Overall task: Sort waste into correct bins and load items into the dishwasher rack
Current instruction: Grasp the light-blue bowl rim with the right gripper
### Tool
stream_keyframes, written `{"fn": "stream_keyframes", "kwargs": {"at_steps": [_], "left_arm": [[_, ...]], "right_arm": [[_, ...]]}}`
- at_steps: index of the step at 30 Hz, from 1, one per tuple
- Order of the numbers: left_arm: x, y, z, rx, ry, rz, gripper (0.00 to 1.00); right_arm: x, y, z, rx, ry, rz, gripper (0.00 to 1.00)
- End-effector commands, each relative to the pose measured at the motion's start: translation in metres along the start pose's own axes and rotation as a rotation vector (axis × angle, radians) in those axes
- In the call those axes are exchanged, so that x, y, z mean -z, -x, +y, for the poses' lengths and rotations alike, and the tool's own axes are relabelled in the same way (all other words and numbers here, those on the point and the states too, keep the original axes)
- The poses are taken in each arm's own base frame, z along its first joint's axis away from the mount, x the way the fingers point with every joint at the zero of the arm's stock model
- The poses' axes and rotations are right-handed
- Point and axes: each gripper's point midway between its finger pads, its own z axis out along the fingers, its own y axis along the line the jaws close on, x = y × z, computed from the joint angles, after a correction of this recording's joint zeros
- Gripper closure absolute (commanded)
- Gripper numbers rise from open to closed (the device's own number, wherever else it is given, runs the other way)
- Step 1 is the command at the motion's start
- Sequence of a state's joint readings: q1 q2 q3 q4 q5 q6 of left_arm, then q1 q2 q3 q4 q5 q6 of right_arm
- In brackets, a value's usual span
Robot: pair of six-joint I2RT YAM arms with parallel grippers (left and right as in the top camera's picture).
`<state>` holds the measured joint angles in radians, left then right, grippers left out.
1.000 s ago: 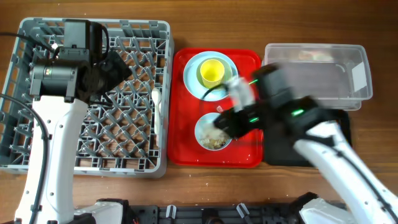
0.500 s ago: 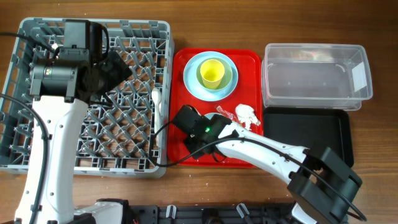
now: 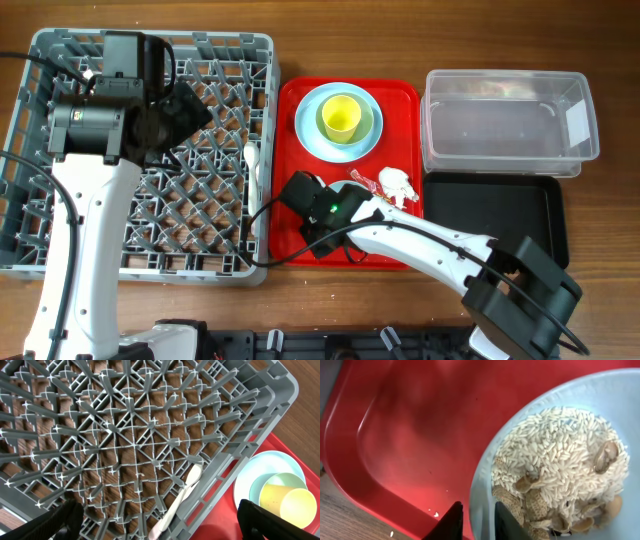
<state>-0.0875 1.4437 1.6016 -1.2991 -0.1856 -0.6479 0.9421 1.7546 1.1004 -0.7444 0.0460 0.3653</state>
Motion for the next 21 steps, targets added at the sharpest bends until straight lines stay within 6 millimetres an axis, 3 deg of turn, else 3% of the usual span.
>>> {"fn": "stream_keyframes", "kwargs": {"at_steps": [1, 4, 6, 10, 13, 21], "left_arm": [[0.002, 0.003, 0.001, -0.006, -0.002, -0.009, 0.00], [0.002, 0.003, 0.001, -0.006, -0.002, -0.009, 0.00], [0.002, 0.003, 0.001, -0.006, -0.002, -0.009, 0.00], [0.002, 0.003, 0.001, -0.006, -0.002, -0.009, 0.00], [0.002, 0.003, 0.001, -0.006, -0.002, -0.009, 0.00], [0.002, 0.003, 0.001, -0.006, -0.002, -0.009, 0.00]], "right_arm": [[-0.009, 0.001, 0.001, -0.005, 0.003, -0.002, 0.87], [-0.009, 0.001, 0.001, -0.005, 0.002, 0.000, 0.89], [-0.009, -0.003, 0.001, -0.006, 0.006, 0.013, 0.84], [-0.010, -0.004, 0.006, -0.005, 0.035, 0.020, 0.84], [-0.010, -0.003, 0.006, -0.005, 0.036, 0.017, 0.91], [-0.018, -0.014, 0.002, -0.030, 0.027, 0.039, 0.96]]}}
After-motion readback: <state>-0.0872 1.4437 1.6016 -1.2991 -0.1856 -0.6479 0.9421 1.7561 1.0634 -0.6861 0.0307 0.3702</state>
